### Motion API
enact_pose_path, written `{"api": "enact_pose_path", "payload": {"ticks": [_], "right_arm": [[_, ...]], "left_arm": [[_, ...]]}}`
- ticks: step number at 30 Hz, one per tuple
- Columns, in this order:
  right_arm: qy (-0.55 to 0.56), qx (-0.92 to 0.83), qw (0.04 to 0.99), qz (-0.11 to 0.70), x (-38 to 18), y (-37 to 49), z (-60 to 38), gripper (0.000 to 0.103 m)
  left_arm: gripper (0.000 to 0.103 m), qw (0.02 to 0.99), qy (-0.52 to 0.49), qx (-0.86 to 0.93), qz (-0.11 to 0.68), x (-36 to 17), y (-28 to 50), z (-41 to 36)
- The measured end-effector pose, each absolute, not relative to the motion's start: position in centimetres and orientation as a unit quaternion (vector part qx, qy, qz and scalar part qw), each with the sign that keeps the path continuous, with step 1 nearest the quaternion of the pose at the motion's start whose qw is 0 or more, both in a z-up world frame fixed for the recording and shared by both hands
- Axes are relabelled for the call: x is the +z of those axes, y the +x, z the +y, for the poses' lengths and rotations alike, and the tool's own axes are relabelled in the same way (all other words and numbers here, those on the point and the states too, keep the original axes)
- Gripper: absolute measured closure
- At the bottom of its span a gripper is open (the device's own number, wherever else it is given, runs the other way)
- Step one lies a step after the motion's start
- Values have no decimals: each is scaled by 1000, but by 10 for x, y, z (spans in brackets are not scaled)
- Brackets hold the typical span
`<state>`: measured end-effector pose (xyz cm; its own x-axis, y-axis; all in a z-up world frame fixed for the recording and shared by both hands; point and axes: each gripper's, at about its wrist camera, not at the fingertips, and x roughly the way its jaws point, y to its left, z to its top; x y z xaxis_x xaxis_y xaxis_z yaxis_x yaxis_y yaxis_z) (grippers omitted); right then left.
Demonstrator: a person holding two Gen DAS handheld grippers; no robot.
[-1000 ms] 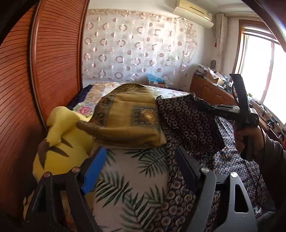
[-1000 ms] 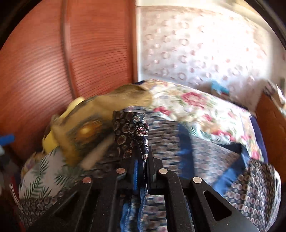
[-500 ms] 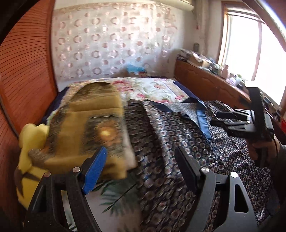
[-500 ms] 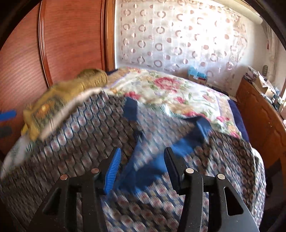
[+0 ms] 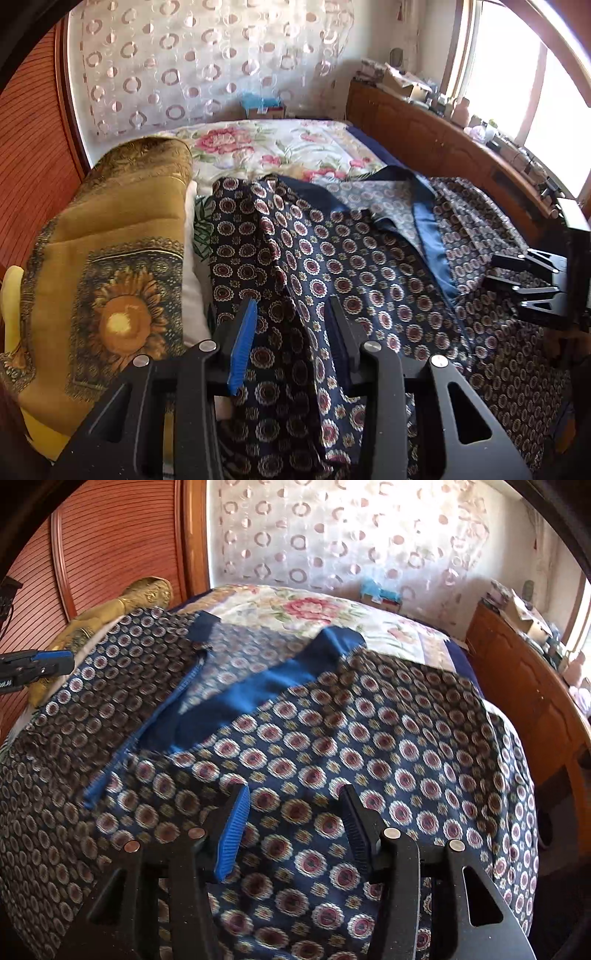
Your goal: Fold small clothes
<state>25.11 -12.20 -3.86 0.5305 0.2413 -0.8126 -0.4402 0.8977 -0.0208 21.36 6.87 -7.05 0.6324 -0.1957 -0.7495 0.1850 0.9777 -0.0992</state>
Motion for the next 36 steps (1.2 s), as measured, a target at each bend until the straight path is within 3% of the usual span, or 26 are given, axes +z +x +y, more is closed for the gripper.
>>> {"api": "enact_pose_path", "payload": {"ticks": [5,7,9,19,36], "right_arm": [[-95,201,870,440,-37,249,-131,51],[-95,200,870,440,-36,248,-132,51],[-96,198,871,440,-41,247,-128,50],[-95,196,871,441,-49,253,-129,48],[-97,194,871,441,-50,252,-129,45]], "left_arm": [[66,899,0,-102,427,-75,225,66],[98,893,1,-112,435,-78,229,64],[100,892,9,-113,438,-78,230,63],[101,924,9,-70,376,-26,212,105],[101,929,13,-26,368,-16,208,132]]}}
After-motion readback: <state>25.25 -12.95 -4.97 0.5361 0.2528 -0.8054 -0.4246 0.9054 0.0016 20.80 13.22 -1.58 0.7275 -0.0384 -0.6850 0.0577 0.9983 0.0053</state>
